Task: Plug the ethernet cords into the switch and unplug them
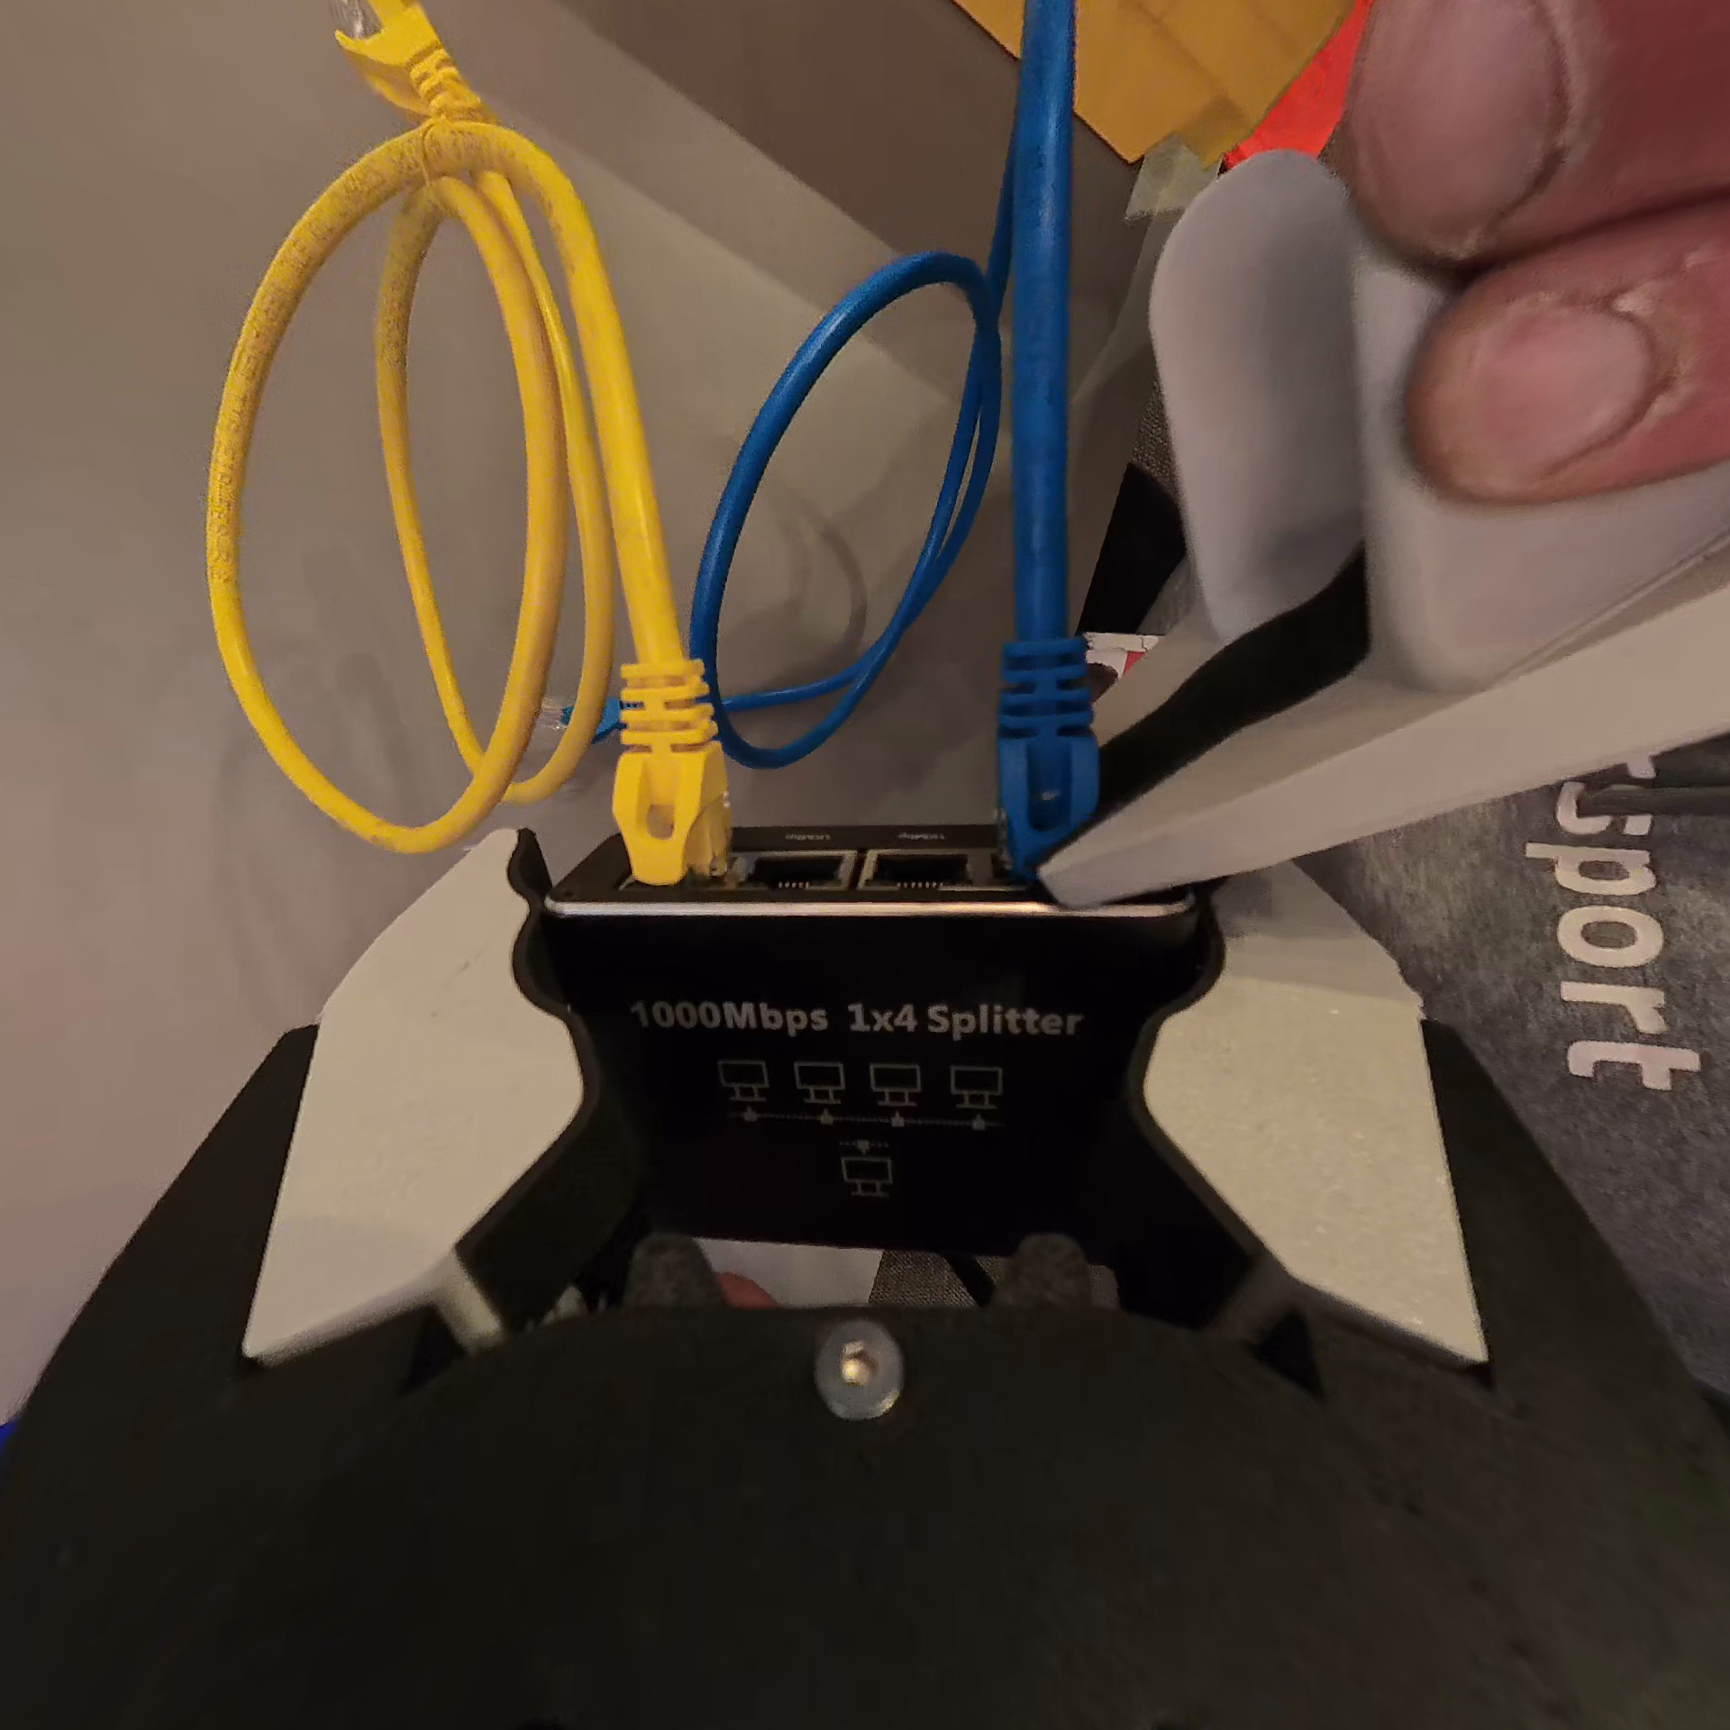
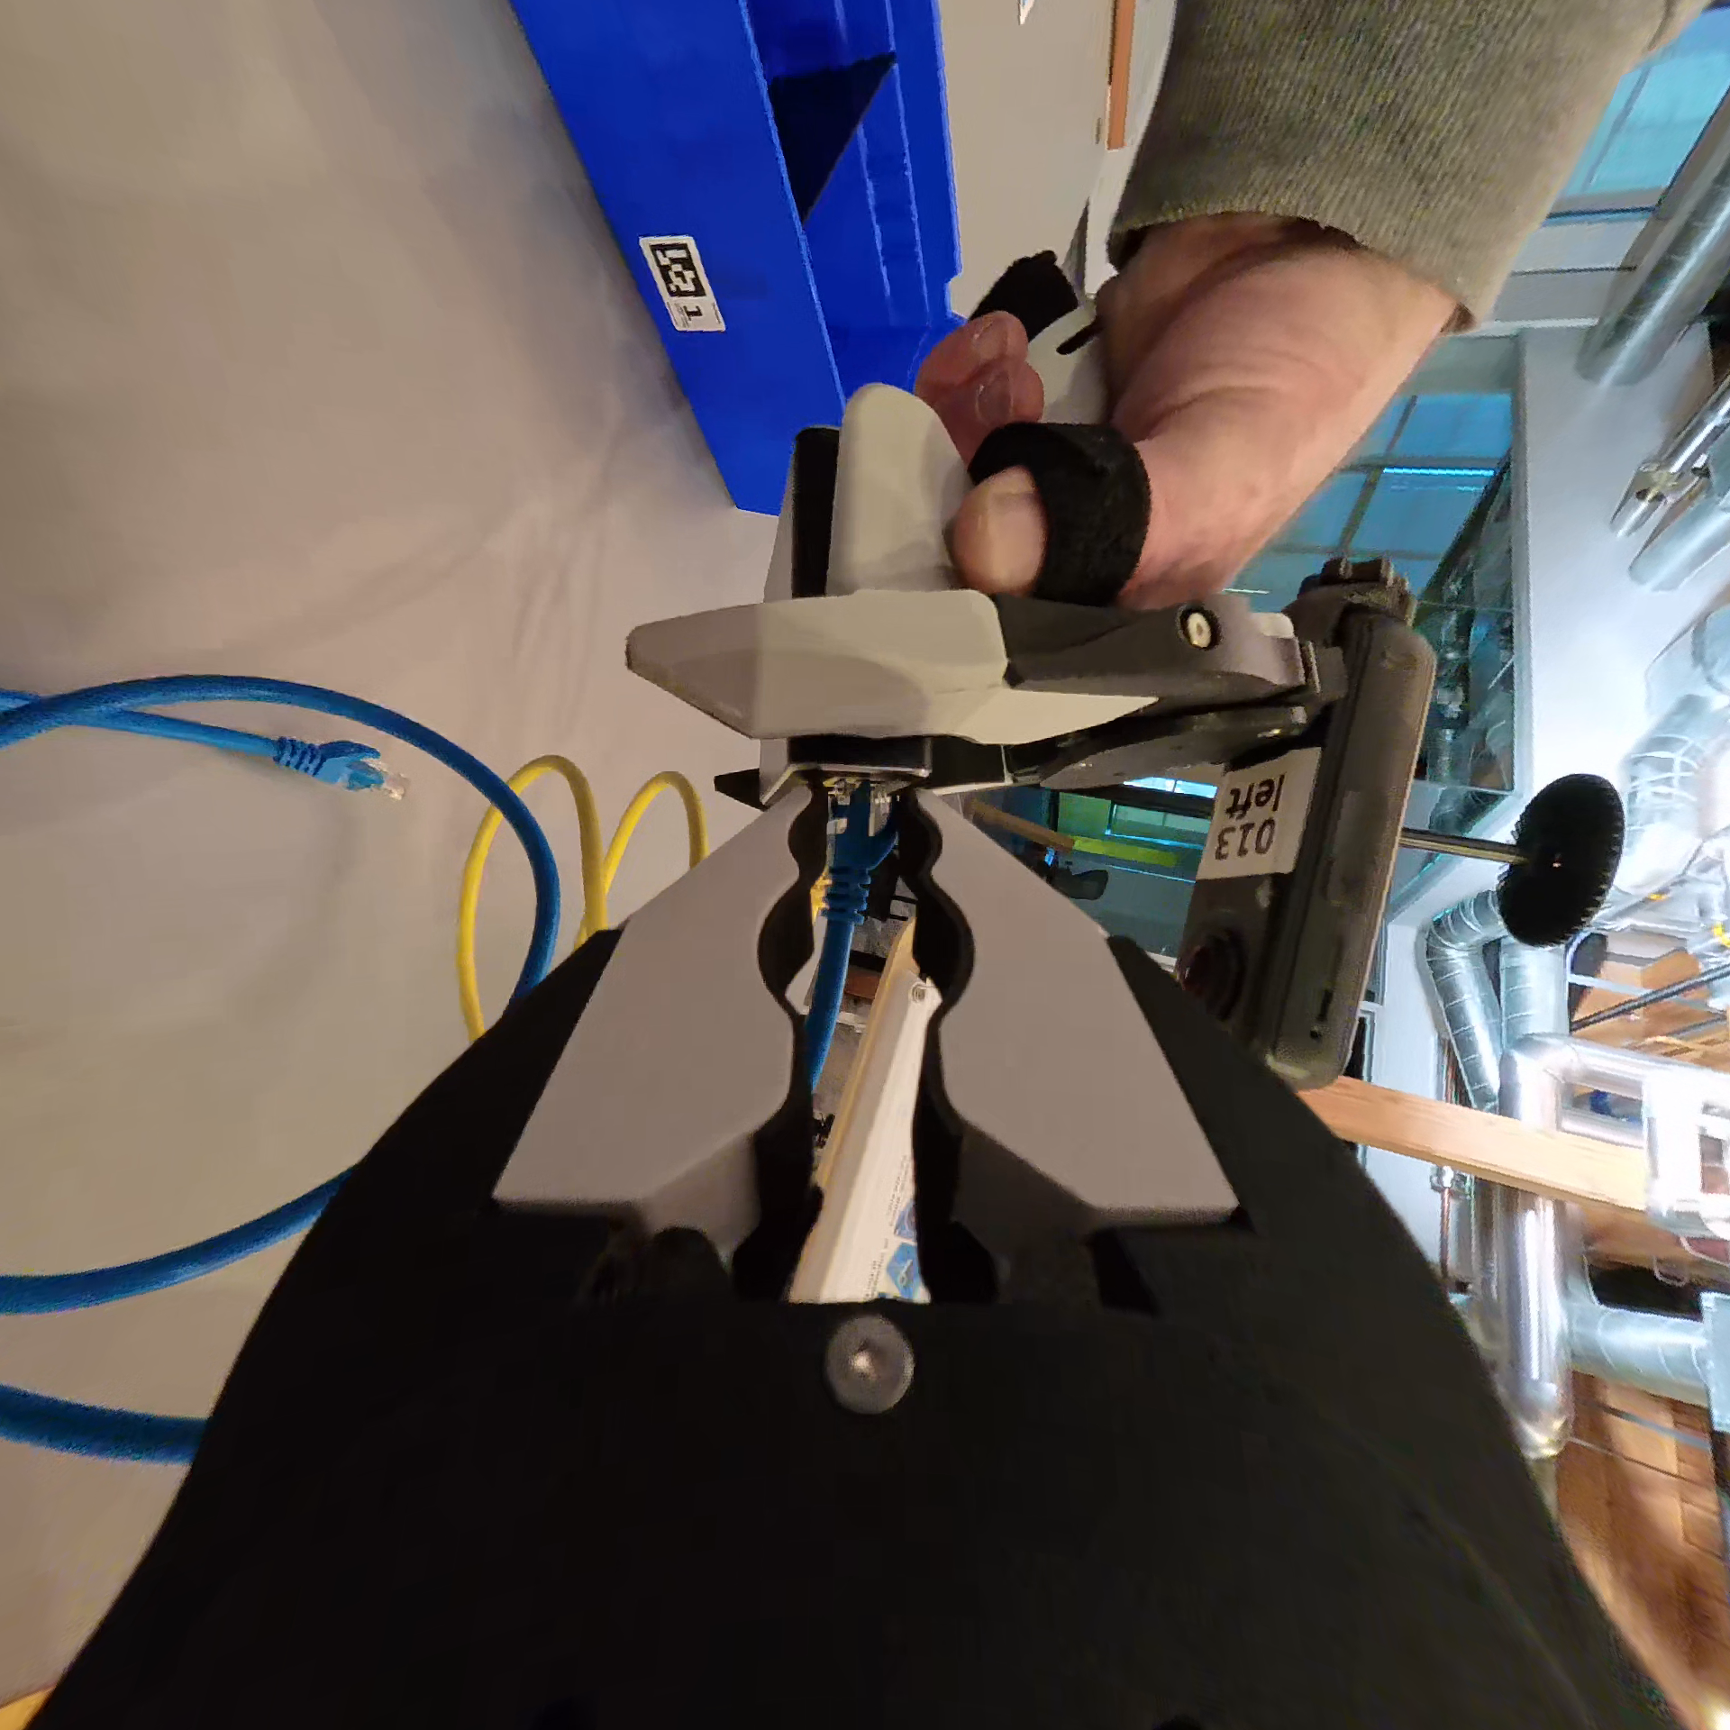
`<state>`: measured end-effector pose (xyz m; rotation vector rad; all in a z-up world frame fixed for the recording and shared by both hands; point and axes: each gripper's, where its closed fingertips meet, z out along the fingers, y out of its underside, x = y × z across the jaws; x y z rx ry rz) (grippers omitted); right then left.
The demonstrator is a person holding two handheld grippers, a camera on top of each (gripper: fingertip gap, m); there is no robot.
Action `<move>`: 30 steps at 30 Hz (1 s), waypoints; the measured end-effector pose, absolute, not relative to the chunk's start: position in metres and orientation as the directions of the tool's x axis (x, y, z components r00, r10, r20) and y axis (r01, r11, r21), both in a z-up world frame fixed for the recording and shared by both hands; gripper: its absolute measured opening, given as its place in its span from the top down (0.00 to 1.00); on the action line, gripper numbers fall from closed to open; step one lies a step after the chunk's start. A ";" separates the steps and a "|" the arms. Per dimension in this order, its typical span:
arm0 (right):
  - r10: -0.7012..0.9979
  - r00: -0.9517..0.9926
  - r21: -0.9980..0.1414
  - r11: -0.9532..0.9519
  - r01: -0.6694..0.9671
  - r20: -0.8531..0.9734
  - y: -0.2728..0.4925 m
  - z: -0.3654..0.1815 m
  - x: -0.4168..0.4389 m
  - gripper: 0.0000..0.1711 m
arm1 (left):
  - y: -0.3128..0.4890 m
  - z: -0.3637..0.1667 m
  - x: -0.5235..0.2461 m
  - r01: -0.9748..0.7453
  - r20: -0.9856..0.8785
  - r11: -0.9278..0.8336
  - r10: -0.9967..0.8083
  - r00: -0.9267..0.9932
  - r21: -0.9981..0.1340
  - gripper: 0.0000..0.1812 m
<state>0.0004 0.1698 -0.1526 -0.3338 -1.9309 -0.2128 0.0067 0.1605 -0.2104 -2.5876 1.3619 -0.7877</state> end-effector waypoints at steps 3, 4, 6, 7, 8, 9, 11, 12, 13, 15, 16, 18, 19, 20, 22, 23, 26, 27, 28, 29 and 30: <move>0.104 -0.370 0.023 0.946 0.323 0.923 0.170 -0.153 0.000 0.94 | 0.160 -0.211 0.006 -0.748 0.383 -0.582 -0.802 0.459 -0.321 0.31; 0.114 -0.379 0.015 0.947 0.321 0.918 0.170 -0.154 0.001 0.94 | 0.160 -0.211 0.007 -0.749 0.383 -0.580 -0.803 0.457 -0.321 0.31; 0.127 -0.394 0.010 0.945 0.328 0.910 0.170 -0.154 0.002 0.94 | 0.160 -0.211 0.007 -0.751 0.379 -0.577 -0.805 0.457 -0.320 0.31; 0.133 -0.396 0.008 0.942 0.336 0.908 0.171 -0.154 0.002 0.94 | 0.161 -0.211 0.008 -0.752 0.373 -0.575 -0.807 0.457 -0.323 0.31; 0.140 -0.398 0.005 0.940 0.341 0.907 0.171 -0.154 0.002 0.95 | 0.161 -0.210 0.008 -0.750 0.374 -0.577 -0.806 0.459 -0.323 0.31; 0.142 -0.402 0.006 0.938 0.345 0.904 0.171 -0.154 0.003 0.95 | 0.161 -0.210 0.008 -0.751 0.373 -0.576 -0.806 0.458 -0.323 0.31; 0.143 -0.416 0.015 0.935 0.354 0.898 0.172 -0.155 0.004 0.95 | 0.161 -0.211 0.009 -0.753 0.370 -0.574 -0.808 0.458 -0.321 0.31; 0.142 -0.431 0.025 0.933 0.359 0.891 0.171 -0.156 0.004 0.95 | 0.161 -0.211 0.009 -0.759 0.369 -0.568 -0.812 0.452 -0.319 0.31; 0.134 -0.450 0.041 0.933 0.359 0.883 0.171 -0.158 0.005 0.96 | 0.160 -0.212 0.010 -0.764 0.372 -0.562 -0.815 0.445 -0.317 0.31; 0.145 -0.492 0.044 0.935 0.352 0.859 0.169 -0.161 0.007 0.96 | 0.158 -0.215 0.011 -0.768 0.379 -0.561 -0.813 0.441 -0.310 0.31; 0.144 -0.508 0.054 0.933 0.355 0.849 0.170 -0.161 0.007 0.96 | 0.158 -0.215 0.011 -0.766 0.378 -0.561 -0.814 0.441 -0.314 0.31; 0.162 -0.514 0.043 0.930 0.365 0.843 0.173 -0.159 0.007 0.96 | 0.161 -0.213 0.012 -0.752 0.381 -0.573 -0.808 0.450 -0.327 0.31; 0.167 -0.511 0.040 0.929 0.369 0.844 0.174 -0.159 0.008 0.96 | 0.163 -0.212 0.013 -0.748 0.378 -0.571 -0.810 0.448 -0.337 0.31; 0.172 -0.507 0.035 0.927 0.373 0.845 0.174 -0.158 0.008 0.96 | 0.163 -0.212 0.013 -0.749 0.374 -0.569 -0.813 0.447 -0.340 0.31; 0.197 -0.484 0.010 0.920 0.392 0.852 0.176 -0.156 0.007 0.96 | 0.165 -0.210 0.013 -0.739 0.379 -0.575 -0.809 0.450 -0.351 0.31; 0.207 -0.472 -0.002 0.917 0.398 0.857 0.176 -0.155 0.007 0.96 | 0.166 -0.209 0.014 -0.736 0.379 -0.577 -0.808 0.452 -0.353 0.31; 0.209 -0.459 0.001 0.910 0.415 0.863 0.175 -0.158 0.009 0.96 | 0.163 -0.213 0.015 -0.742 0.386 -0.572 -0.810 0.442 -0.351 0.31; 0.207 -0.458 0.002 0.909 0.416 0.865 0.173 -0.160 0.009 0.96 | 0.162 -0.215 0.015 -0.742 0.387 -0.574 -0.808 0.444 -0.346 0.31; 0.210 -0.456 0.004 0.905 0.424 0.865 0.174 -0.162 0.010 0.96 | 0.162 -0.216 0.016 -0.738 0.391 -0.583 -0.801 0.453 -0.341 0.31; 0.213 -0.458 0.006 0.903 0.430 0.863 0.173 -0.163 0.010 0.96 | 0.161 -0.218 0.016 -0.739 0.398 -0.584 -0.799 0.451 -0.336 0.31; 0.211 -0.450 0.009 0.898 0.440 0.868 0.174 -0.164 0.010 0.96 | 0.163 -0.218 0.016 -0.734 0.393 -0.589 -0.797 0.458 -0.340 0.31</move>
